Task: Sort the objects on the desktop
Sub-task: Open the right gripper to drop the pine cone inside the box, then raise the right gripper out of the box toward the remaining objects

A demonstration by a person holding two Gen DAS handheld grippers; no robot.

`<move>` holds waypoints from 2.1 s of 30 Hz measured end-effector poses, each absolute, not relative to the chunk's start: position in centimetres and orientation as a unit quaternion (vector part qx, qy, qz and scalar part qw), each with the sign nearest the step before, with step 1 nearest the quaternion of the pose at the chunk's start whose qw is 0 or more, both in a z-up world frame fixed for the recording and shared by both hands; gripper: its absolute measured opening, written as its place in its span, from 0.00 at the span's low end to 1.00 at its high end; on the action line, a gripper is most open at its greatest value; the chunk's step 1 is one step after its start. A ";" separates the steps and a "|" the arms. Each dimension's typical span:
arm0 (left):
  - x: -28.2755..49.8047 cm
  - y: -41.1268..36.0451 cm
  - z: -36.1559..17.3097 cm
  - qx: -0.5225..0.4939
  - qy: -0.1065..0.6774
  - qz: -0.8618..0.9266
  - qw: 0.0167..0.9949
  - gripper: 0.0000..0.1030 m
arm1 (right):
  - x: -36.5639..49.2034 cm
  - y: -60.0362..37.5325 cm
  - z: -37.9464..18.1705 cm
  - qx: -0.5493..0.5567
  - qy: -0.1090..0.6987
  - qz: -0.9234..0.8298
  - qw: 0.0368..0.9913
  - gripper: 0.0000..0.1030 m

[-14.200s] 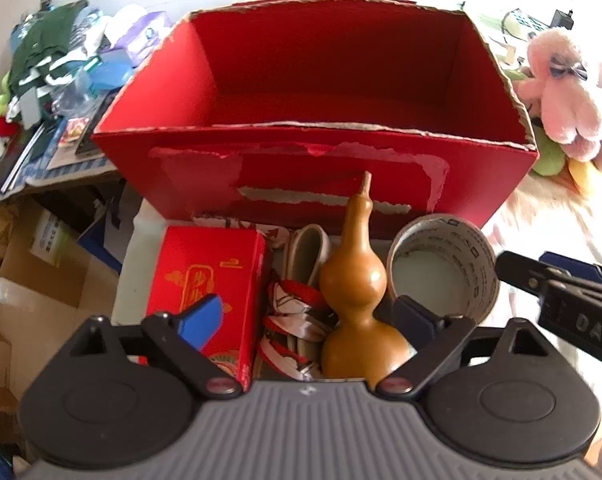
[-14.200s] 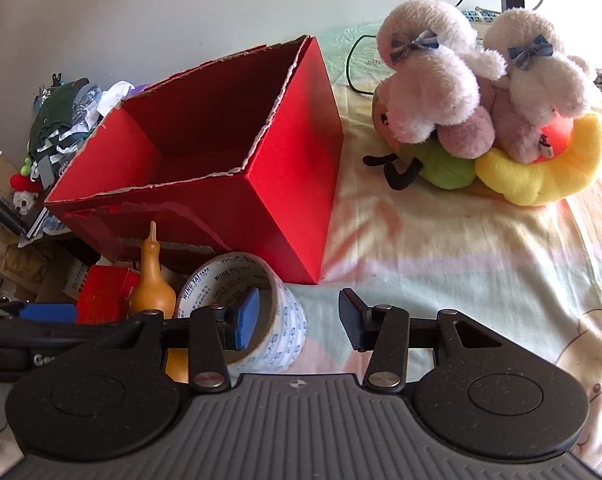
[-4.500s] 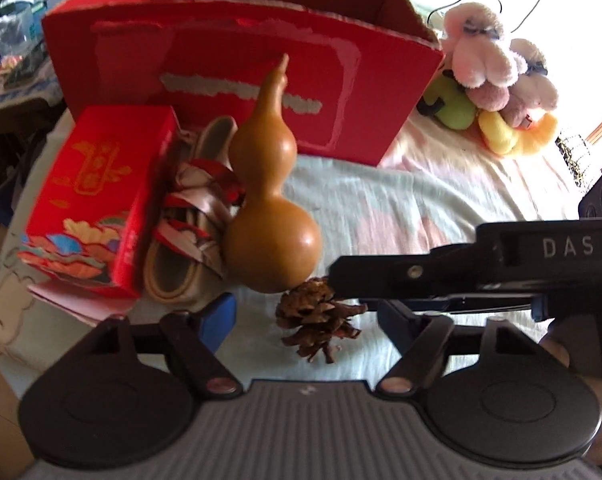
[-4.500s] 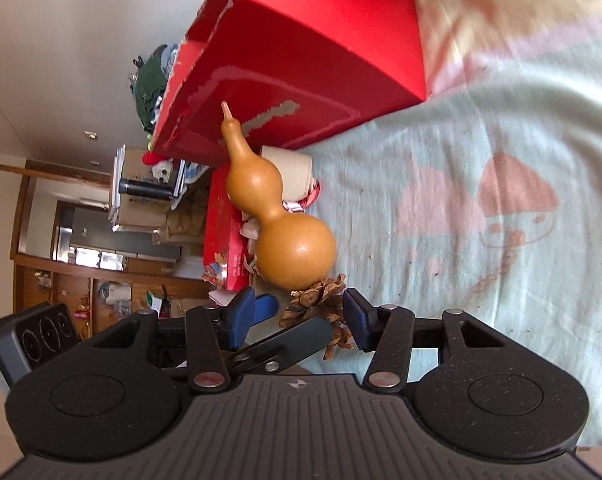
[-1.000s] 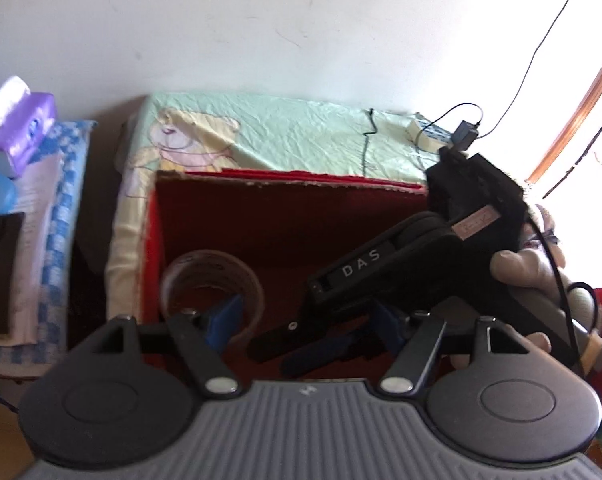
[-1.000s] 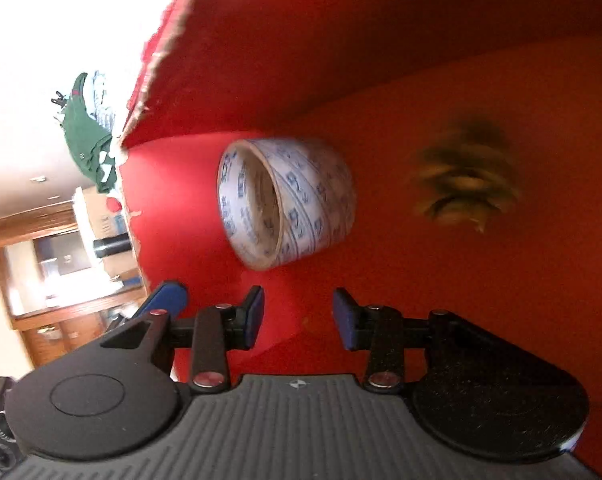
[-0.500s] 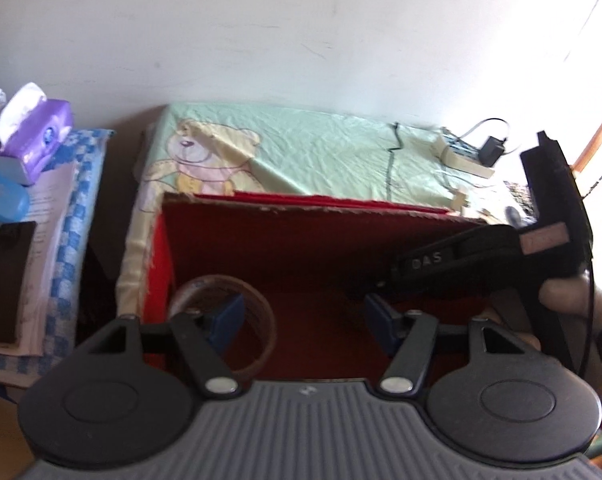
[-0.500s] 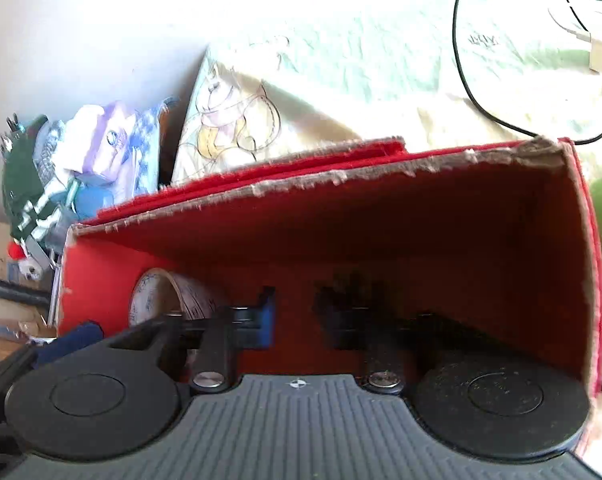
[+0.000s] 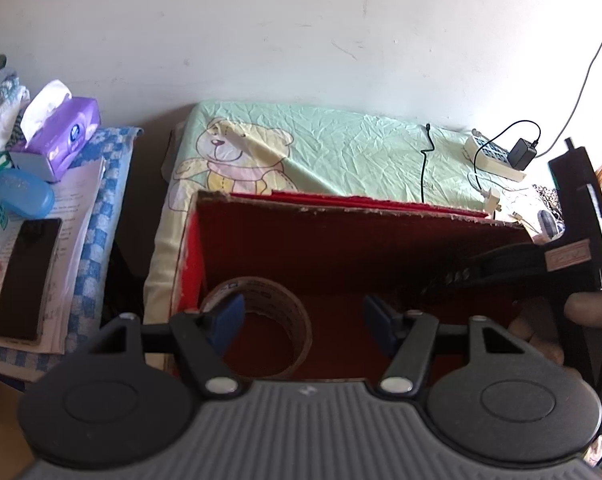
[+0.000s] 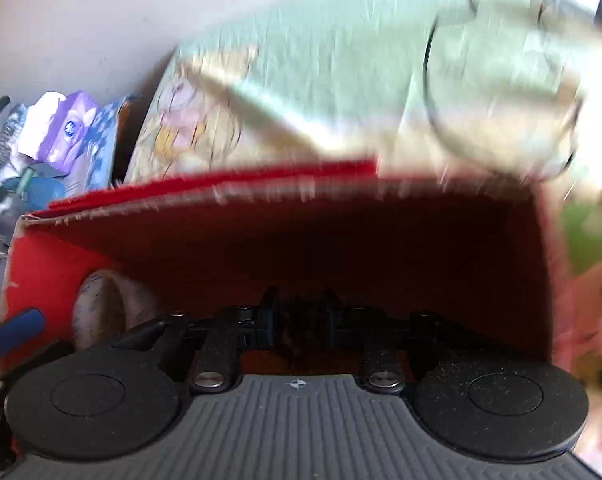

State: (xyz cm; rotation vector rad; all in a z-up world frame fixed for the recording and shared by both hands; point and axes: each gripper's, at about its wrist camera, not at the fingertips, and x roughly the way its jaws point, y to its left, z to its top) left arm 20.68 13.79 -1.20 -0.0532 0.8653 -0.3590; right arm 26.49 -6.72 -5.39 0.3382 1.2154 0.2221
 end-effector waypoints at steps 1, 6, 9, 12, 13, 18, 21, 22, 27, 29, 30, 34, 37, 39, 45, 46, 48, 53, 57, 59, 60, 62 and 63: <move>20.7 13.7 -1.1 -0.021 0.414 -0.170 0.894 0.63 | 26.5 -7.4 -6.2 0.212 0.588 0.131 0.770 0.27; 20.6 14.1 -0.9 -0.020 0.408 -0.163 0.898 0.64 | 24.8 -6.7 -7.2 0.275 0.618 0.215 0.705 0.27; 20.6 14.1 -1.2 -0.019 0.416 -0.165 0.894 0.64 | 24.5 -7.7 -6.3 0.283 0.588 0.199 0.732 0.27; 20.6 13.5 -1.2 -0.017 0.418 -0.177 0.891 0.63 | 24.2 -8.4 -6.1 0.276 0.570 0.184 0.752 0.27; 20.5 13.3 -1.1 -0.017 0.417 -0.185 0.890 0.63 | 24.0 -8.8 -6.1 0.286 0.570 0.184 0.748 0.27; 20.5 10.9 -0.3 -0.007 0.420 -0.246 0.874 0.63 | 22.7 -9.4 -4.2 0.256 0.509 0.144 0.809 0.27; 20.4 8.3 -0.6 0.025 0.441 -0.279 0.853 0.56 | 22.1 -9.1 -3.4 0.214 0.482 0.124 0.841 0.26; 20.3 7.4 -0.9 0.036 0.453 -0.291 0.842 0.55 | 22.1 -8.9 -3.5 0.216 0.478 0.127 0.842 0.26; 20.7 3.5 -3.1 0.068 0.526 -0.341 0.776 0.40 | 21.8 -9.4 -3.6 0.247 0.452 0.123 0.849 0.25; 20.9 2.3 -4.0 0.087 0.550 -0.342 0.757 0.38 | 21.5 -9.6 -3.5 0.250 0.445 0.125 0.851 0.24; 21.1 1.8 -4.6 0.096 0.564 -0.341 0.746 0.38 | 21.5 -9.5 -3.5 0.256 0.438 0.127 0.852 0.24; 20.6 -0.5 -6.4 0.162 0.594 -0.328 0.717 0.38 | 21.2 -10.9 -3.0 0.289 0.413 0.138 0.852 0.23; 20.3 -0.8 -6.6 0.199 0.592 -0.311 0.716 0.42 | 21.1 -10.9 -2.7 0.293 0.403 0.141 0.855 0.23; 20.0 -0.6 -6.8 0.217 0.596 -0.300 0.712 0.53 | 21.1 -10.8 -2.6 0.288 0.402 0.138 0.858 0.23; 19.3 2.4 -7.1 0.239 0.594 -0.240 0.730 0.55 | 21.3 -10.5 -2.7 0.289 0.399 0.141 0.858 0.23; 19.2 3.1 -7.1 0.240 0.592 -0.225 0.736 0.55 | 21.3 -10.4 -2.7 0.288 0.400 0.142 0.858 0.24; 19.3 4.2 -7.1 0.237 0.587 -0.194 0.749 0.54 | 21.3 -10.4 -2.7 0.285 0.401 0.143 0.859 0.24; 19.3 6.6 -6.5 0.210 0.577 -0.130 0.779 0.55 | 21.4 -10.1 -2.8 0.273 0.408 0.144 0.859 0.25; 18.9 7.8 -6.3 0.183 0.578 -0.121 0.786 0.56 | 21.6 -9.8 -2.8 0.260 0.416 0.145 0.859 0.26; 18.6 7.7 -6.2 0.183 0.574 -0.117 0.789 0.56 | 21.6 -9.7 -2.8 0.256 0.419 0.146 0.859 0.27; 18.5 7.7 -6.1 0.183 0.572 -0.115 0.791 0.56 | 21.6 -9.8 -2.8 0.256 0.419 0.146 0.859 0.27; 18.2 7.7 -5.9 0.178 0.570 -0.115 0.794 0.57 | 21.6 -9.8 -2.8 0.256 0.419 0.146 0.859 0.27; 18.0 7.7 -5.8 0.176 0.568 -0.116 0.796 0.60 | 21.5 -9.7 -2.8 0.254 0.420 0.146 0.859 0.27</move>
